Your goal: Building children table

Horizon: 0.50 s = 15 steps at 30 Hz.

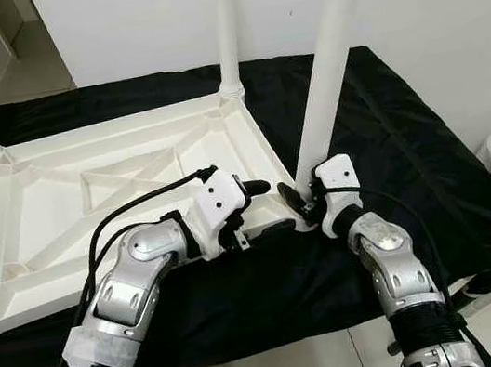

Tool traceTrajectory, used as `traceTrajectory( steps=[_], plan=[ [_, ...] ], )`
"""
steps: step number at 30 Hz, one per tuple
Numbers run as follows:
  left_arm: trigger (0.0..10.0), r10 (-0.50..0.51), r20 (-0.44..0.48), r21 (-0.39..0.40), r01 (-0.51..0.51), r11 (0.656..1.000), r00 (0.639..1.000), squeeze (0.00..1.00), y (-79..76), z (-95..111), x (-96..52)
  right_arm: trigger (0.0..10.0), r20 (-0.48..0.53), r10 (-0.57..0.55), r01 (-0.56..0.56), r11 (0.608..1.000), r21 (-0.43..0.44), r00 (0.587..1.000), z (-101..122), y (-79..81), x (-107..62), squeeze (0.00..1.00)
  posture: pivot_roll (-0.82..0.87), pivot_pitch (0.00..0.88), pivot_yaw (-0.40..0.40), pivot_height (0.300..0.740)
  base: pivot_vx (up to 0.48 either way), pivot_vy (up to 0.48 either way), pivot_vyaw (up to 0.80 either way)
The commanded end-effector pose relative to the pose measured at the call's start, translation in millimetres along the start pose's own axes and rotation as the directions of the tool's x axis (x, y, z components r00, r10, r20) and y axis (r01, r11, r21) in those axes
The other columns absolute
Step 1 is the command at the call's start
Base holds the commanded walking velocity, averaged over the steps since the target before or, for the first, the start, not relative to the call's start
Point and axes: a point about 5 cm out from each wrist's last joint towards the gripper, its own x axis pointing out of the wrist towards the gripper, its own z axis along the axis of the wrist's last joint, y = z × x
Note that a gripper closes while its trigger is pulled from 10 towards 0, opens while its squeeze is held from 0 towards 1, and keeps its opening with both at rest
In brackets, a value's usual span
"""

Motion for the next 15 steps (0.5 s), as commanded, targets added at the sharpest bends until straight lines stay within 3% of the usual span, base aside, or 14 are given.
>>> traceTrajectory(
  steps=[1,7,13,15],
  plan=[
    [10.0,0.080,-0.004,-0.003,-0.080,0.997,0.997,0.00,3.4,-1.9,0.0,10.0,-0.050,-0.005,0.004,1.000,-0.020,0.999,-8.9,4.5,-2.2,0.00,-0.02,0.000,-0.003,0.740,0.000,0.000,0.00],
    [10.0,0.078,-0.004,-0.007,-0.078,0.997,0.997,0.00,2.0,-2.7,0.8,10.0,-0.050,-0.200,0.201,0.979,0.013,0.978,-7.4,6.7,-1.5,0.00,-0.03,0.000,-0.010,0.740,0.000,0.000,0.00],
    [10.0,0.076,-0.006,-0.012,-0.076,0.997,0.997,0.00,0.3,-3.5,0.8,10.0,-0.080,-0.408,0.416,0.899,0.139,0.909,-3.9,22.3,-0.2,0.00,-0.03,0.000,-0.014,0.740,0.000,0.000,0.00],
    [10.0,0.076,-0.007,-0.012,-0.076,0.997,0.997,0.00,0.1,-3.8,0.7,10.0,-0.088,-0.441,0.450,0.882,0.139,0.893,-3.8,23.2,-0.5,0.00,-0.03,0.000,-0.016,0.740,0.000,0.000,0.00]
  ],
)
